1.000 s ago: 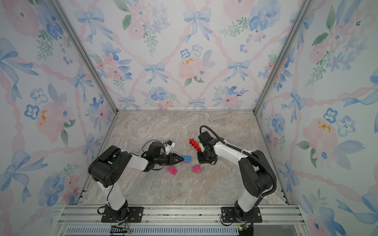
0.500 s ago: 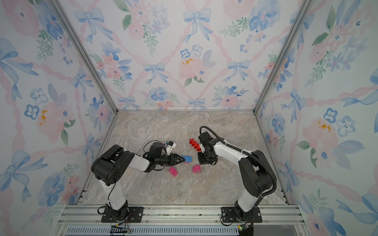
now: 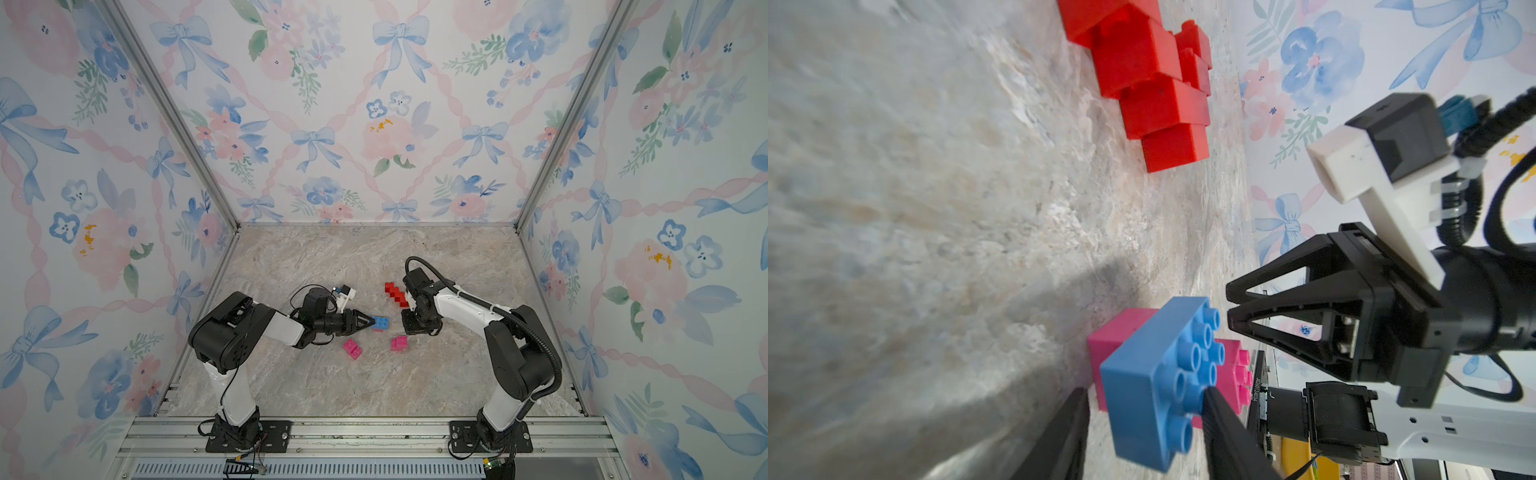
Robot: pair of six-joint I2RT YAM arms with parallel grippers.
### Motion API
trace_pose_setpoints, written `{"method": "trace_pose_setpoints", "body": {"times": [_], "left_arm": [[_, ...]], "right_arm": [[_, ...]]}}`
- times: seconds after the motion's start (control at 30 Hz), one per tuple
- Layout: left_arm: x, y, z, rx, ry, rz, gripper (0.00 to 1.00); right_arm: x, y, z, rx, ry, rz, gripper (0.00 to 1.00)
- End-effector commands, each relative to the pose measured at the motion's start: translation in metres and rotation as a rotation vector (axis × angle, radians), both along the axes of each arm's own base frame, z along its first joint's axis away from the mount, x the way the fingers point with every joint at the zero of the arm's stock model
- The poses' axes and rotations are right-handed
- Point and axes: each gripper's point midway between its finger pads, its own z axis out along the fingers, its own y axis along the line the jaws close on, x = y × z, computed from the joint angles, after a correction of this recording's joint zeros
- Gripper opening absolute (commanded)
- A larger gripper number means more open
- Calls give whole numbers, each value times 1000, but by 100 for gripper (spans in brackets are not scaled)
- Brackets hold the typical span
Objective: Assemble the letter v with lego
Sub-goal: Pick up the lego brick from the center of the board.
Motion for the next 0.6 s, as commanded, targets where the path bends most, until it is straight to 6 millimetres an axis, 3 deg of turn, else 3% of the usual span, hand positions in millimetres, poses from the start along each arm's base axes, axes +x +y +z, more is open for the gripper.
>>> {"method": "trace_pose_setpoints", "body": {"times": [0.0,0.57], "left_arm": [[3,-3,1,-14,-4,-9,47],[0,-3,-2,-8,3,-4,33]], "right_arm": [[-6,-6,-7,-30,33,14,31],[-9,5,-16,-24,49,55,30]]}}
